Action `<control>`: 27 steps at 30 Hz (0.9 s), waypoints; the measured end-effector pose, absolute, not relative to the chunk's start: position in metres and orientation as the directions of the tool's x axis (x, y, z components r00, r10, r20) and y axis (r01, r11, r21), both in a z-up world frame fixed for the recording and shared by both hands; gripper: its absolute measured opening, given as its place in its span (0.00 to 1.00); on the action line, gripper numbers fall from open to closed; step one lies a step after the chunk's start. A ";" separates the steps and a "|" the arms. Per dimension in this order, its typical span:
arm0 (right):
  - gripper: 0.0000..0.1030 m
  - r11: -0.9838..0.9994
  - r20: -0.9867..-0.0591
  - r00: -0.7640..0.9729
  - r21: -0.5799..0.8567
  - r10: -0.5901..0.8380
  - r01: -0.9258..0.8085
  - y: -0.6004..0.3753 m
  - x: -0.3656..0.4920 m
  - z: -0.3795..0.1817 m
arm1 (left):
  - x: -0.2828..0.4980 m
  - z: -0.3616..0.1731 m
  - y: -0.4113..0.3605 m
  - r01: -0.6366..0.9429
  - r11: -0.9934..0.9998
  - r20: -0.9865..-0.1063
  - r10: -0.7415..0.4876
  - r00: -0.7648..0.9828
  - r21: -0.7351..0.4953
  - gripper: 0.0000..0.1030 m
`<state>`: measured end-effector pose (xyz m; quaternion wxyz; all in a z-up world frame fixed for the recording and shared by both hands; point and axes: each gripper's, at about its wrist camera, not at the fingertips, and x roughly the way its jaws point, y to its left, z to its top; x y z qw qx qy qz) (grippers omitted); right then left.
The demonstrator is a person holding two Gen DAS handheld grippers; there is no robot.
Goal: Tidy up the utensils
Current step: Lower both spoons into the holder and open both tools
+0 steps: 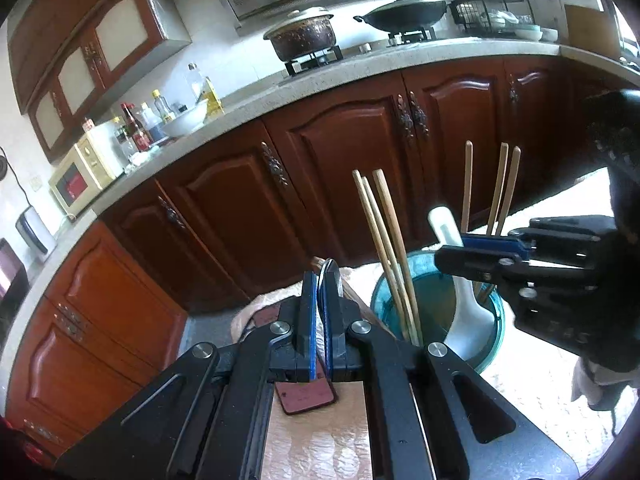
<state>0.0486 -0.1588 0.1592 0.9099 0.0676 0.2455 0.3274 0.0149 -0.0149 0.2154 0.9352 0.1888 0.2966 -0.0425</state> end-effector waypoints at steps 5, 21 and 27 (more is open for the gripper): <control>0.10 0.766 -0.448 0.627 0.286 0.638 -0.575 -0.165 0.038 0.155 | 0.018 0.201 -0.021 0.194 0.932 -0.594 0.027 0.804 0.306 0.01; 0.29 0.791 -0.533 0.585 0.387 0.611 -0.474 -0.200 0.023 0.137 | 0.021 0.179 -0.017 0.217 0.975 -0.695 -0.126 0.708 0.045 0.10; 0.30 0.802 -0.532 0.601 0.372 0.596 -0.467 -0.208 0.006 0.143 | 0.007 0.190 -0.002 0.186 0.982 -0.684 -0.156 0.713 -0.030 0.33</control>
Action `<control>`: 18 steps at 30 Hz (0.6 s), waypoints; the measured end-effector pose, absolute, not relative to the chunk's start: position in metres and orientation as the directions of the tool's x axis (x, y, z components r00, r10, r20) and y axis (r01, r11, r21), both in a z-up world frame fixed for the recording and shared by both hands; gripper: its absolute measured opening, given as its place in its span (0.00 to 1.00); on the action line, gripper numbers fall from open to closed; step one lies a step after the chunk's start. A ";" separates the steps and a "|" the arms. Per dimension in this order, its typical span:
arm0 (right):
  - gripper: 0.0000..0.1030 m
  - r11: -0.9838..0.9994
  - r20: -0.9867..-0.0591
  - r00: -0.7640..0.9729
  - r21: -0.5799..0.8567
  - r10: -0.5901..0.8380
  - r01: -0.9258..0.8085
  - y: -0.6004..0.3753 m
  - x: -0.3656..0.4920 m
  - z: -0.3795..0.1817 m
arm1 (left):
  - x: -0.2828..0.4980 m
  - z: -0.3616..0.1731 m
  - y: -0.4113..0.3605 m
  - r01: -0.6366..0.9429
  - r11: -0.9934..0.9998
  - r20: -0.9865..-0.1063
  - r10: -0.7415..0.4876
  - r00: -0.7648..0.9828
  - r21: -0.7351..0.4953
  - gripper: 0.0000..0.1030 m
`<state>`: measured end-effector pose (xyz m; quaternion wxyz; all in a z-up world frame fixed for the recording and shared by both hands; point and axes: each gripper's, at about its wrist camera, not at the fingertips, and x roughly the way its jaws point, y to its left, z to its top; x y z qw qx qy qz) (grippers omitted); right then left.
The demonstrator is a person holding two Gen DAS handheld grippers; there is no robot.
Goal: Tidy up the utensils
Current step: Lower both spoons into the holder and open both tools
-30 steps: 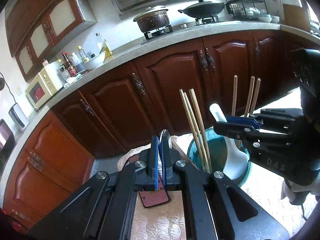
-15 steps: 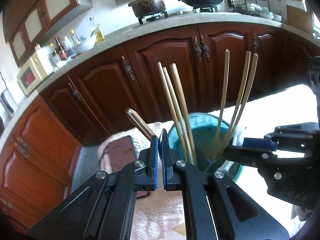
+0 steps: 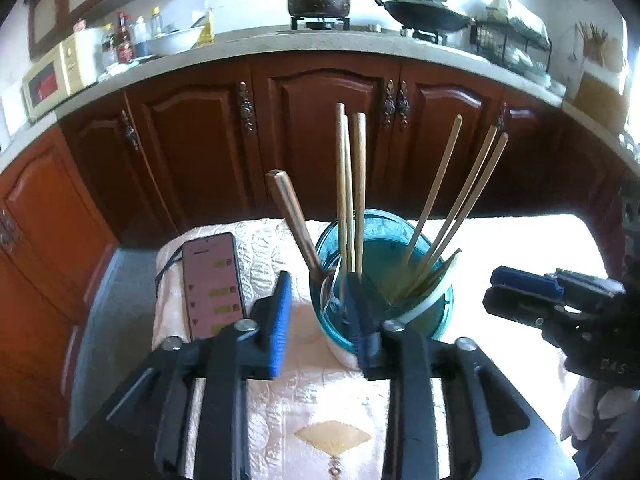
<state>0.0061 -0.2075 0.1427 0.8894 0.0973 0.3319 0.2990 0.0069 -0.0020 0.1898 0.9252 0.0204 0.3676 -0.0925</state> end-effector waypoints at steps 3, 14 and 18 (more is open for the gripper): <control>0.32 0.819 -0.544 0.614 0.339 0.571 -0.462 -0.207 -0.001 0.145 | -0.005 0.196 0.007 0.153 0.986 -0.671 -0.162 0.724 -0.073 0.42; 0.39 0.887 -0.578 0.675 0.254 0.458 -0.385 -0.192 -0.022 0.156 | -0.040 0.196 0.007 0.098 0.987 -0.657 -0.156 0.737 -0.124 0.45; 0.40 0.903 -0.573 0.698 0.240 0.429 -0.357 -0.190 -0.031 0.164 | -0.049 0.195 0.006 0.079 0.986 -0.656 -0.156 0.739 -0.146 0.45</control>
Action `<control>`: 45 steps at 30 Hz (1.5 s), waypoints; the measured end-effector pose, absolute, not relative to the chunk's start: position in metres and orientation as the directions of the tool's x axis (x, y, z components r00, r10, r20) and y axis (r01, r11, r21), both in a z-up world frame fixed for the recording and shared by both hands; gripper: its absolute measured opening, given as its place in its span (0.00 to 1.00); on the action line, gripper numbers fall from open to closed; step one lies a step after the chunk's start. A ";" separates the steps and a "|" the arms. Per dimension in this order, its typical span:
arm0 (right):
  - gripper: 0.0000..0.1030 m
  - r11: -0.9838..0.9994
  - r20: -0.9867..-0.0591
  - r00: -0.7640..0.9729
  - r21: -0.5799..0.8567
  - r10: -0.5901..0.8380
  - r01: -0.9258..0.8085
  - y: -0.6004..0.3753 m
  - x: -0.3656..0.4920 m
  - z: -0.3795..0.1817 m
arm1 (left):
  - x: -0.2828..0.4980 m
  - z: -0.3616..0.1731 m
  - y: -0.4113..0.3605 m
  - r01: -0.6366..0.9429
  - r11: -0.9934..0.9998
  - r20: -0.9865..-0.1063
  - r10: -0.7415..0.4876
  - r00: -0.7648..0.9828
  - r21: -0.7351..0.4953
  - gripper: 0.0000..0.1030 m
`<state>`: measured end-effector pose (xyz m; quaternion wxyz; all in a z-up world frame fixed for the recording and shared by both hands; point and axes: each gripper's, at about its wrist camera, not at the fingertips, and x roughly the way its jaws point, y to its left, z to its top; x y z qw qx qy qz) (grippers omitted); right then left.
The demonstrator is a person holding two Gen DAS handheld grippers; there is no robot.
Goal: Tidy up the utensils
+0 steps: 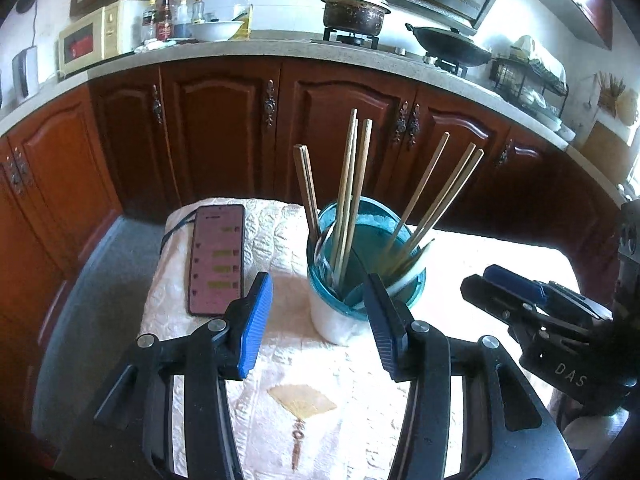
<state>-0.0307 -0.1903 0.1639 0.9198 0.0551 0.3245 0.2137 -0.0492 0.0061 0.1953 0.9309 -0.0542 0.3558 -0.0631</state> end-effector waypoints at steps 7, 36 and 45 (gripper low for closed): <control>0.41 0.923 -0.582 0.717 0.237 0.384 -0.302 -0.195 -0.040 0.174 | -0.062 0.201 0.006 0.062 0.987 -0.634 -0.144 0.760 -0.150 0.45; 0.56 0.945 -0.569 0.755 0.185 0.328 -0.271 -0.189 -0.061 0.198 | -0.084 0.219 0.001 0.015 0.998 -0.577 -0.050 0.815 -0.065 0.45; 0.57 0.949 -0.573 0.756 0.177 0.315 -0.262 -0.188 -0.059 0.197 | -0.084 0.218 0.001 -0.005 0.999 -0.566 -0.019 0.824 -0.040 0.45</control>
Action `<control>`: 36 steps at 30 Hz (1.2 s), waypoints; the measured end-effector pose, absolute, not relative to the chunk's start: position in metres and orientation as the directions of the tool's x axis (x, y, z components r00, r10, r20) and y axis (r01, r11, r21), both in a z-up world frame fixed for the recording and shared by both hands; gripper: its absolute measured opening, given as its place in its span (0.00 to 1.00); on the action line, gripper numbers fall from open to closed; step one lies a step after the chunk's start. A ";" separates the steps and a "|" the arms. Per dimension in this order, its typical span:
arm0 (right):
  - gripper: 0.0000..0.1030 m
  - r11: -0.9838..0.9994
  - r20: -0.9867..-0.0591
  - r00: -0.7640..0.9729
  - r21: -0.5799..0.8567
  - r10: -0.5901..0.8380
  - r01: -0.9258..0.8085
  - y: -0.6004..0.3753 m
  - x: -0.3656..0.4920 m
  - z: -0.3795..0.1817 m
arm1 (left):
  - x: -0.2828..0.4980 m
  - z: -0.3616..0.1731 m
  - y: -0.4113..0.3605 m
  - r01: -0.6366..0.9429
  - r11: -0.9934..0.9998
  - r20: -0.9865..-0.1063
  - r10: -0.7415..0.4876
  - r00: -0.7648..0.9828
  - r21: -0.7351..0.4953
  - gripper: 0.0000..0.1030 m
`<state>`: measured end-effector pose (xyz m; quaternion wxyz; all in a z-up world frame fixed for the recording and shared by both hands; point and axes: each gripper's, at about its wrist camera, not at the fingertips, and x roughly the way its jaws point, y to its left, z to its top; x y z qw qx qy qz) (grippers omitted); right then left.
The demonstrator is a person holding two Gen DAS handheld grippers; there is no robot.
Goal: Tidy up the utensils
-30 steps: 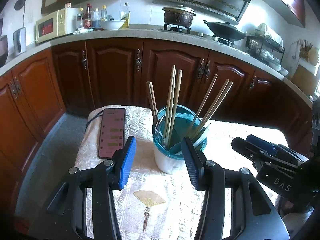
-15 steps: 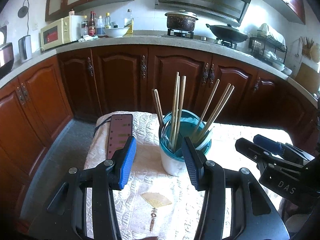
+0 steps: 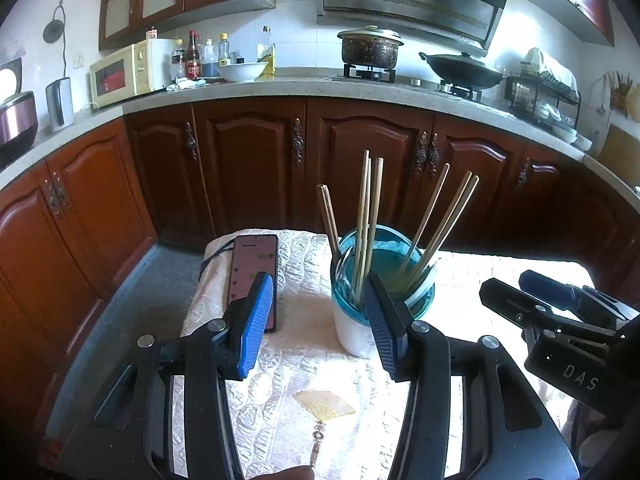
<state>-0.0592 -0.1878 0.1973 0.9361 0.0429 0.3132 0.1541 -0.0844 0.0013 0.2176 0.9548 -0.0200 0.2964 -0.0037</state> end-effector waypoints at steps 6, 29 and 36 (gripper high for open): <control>0.57 0.952 -0.581 0.755 0.169 0.305 -0.255 -0.188 -0.057 0.194 | -0.085 0.216 0.000 -0.011 0.999 -0.565 -0.009 0.825 -0.032 0.45; 0.68 0.955 -0.582 0.757 0.171 0.297 -0.243 -0.192 -0.058 0.193 | -0.084 0.216 0.008 -0.015 0.997 -0.566 -0.027 0.824 -0.070 0.71; 0.73 0.955 -0.586 0.755 0.190 0.296 -0.227 -0.201 -0.055 0.190 | -0.082 0.214 0.010 -0.013 0.996 -0.567 -0.039 0.823 -0.087 0.79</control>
